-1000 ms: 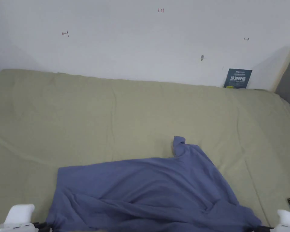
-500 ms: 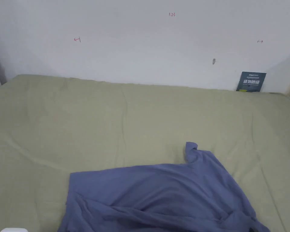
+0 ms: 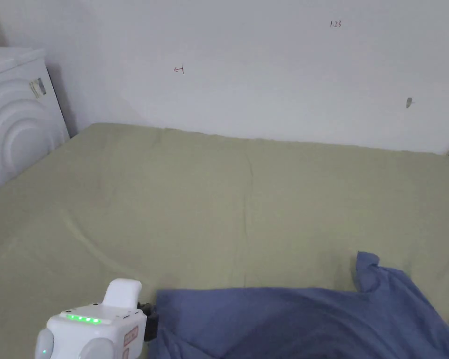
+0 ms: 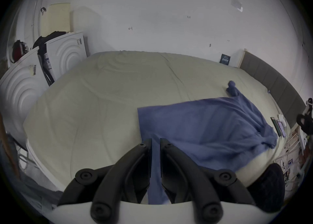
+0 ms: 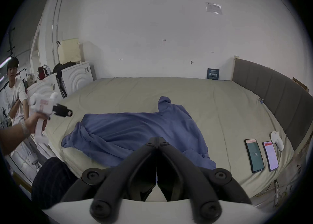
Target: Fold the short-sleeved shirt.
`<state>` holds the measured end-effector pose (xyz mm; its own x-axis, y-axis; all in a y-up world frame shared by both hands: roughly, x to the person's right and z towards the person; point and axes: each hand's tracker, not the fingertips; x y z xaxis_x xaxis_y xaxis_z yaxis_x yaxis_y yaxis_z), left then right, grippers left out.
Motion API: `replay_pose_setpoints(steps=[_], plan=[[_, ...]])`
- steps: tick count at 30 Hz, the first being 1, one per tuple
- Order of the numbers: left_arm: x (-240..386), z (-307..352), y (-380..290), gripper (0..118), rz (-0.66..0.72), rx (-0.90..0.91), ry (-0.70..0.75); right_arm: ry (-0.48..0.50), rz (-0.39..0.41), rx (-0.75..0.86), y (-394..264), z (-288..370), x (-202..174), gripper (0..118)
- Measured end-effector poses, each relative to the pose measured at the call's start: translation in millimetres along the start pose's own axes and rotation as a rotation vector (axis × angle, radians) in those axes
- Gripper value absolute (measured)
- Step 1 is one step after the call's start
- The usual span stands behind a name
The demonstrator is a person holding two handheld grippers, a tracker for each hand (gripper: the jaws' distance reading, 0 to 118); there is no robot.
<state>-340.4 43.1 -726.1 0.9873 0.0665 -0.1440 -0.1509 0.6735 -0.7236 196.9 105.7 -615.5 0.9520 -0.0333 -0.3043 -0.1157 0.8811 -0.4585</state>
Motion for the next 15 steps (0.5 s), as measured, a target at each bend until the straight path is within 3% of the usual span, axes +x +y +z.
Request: replay_pose_setpoints(steps=[1, 2, 3, 4, 5, 11, 12, 13, 15], plan=[[-3.0, -19.3, 11.0, 22, -0.024, -0.044, 0.005, 0.004, 0.000, -0.009, 1.2, -5.6, -0.3, 1], [-4.4, -35.2, 18.9, 51, -0.048, -0.055, 0.033, 0.002, 0.002, -0.018, 1.6, -10.0, 0.4, 1], [-5.5, -50.3, 26.2, 91, -0.069, -0.074, 0.053, 0.001, 0.004, -0.025, 1.7, -13.9, 1.5, 1], [-7.5, -68.5, 32.4, 118, -0.081, -0.110, 0.071, 0.002, 0.005, -0.035, 2.1, -18.6, 3.1, 1], [-6.8, -74.0, 34.8, 118, -0.084, -0.055, 0.059, 0.000, 0.004, -0.044, 3.9, -23.9, 3.5, 1], [8.6, -118.7, 42.4, 115, -0.130, -0.154, 0.085, 0.004, -0.011, -0.079, 8.0, -45.5, 7.9, 1], [11.8, -121.7, 39.5, 107, -0.163, -0.169, 0.095, 0.004, -0.010, -0.079, 8.4, -46.7, 7.6, 1], [16.9, -123.6, 36.2, 85, -0.198, -0.194, 0.110, 0.007, -0.012, -0.079, 9.4, -47.9, 8.5, 1], [25.0, -117.4, 28.0, 52, -0.204, -0.181, 0.060, 0.011, -0.021, -0.074, 10.3, -47.4, 7.9, 1]])
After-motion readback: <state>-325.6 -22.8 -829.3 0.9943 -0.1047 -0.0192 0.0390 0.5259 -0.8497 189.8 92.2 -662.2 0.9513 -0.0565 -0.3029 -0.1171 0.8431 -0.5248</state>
